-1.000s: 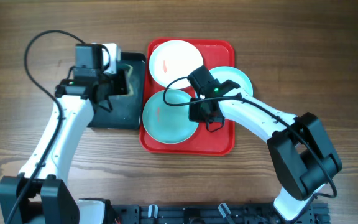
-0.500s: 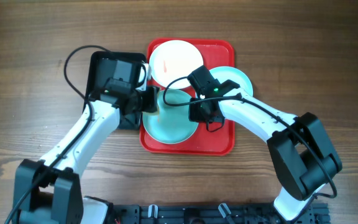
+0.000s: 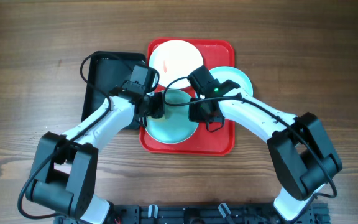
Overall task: Clean dirty plates on tray and stack at the side
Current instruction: 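Scrub the light-blue plate surface with the held sponge, left gripper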
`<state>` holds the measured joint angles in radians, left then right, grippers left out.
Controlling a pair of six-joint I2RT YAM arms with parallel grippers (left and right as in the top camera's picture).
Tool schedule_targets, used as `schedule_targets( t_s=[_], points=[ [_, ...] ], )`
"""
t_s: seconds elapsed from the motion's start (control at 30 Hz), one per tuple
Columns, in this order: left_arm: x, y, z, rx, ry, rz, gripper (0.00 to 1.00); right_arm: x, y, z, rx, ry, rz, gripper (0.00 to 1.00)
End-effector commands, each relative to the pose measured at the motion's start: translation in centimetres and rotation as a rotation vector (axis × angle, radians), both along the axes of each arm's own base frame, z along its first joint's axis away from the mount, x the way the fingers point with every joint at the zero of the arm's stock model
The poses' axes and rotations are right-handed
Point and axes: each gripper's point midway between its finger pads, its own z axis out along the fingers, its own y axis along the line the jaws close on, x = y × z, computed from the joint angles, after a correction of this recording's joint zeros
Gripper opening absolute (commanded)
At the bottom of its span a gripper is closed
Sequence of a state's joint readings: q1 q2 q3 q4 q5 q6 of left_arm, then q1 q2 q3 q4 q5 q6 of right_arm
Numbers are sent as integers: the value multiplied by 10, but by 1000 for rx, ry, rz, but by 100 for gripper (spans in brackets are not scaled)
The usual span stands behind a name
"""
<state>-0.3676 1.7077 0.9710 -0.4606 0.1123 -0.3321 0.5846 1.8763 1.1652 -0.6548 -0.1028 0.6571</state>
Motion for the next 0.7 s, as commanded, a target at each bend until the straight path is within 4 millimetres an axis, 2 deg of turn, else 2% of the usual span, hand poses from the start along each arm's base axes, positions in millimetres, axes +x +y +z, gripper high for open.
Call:
schedule_targets(
  t_s=[0.0, 0.1, 0.3, 0.67],
  points=[
    [-6, 9, -8, 47, 24, 30, 4, -5, -7, -10, -43, 15, 1, 4],
    [-4, 17, -9, 90, 15, 46, 4, -5, -7, -10, -42, 13, 2, 4],
    [-6, 16, -11, 93, 20, 42, 4, -4, -6, -10, -41, 11, 2, 4],
    [-26, 15, -47, 112, 132, 19, 4, -5, -5, -10, -36, 13, 17, 4]
  ],
)
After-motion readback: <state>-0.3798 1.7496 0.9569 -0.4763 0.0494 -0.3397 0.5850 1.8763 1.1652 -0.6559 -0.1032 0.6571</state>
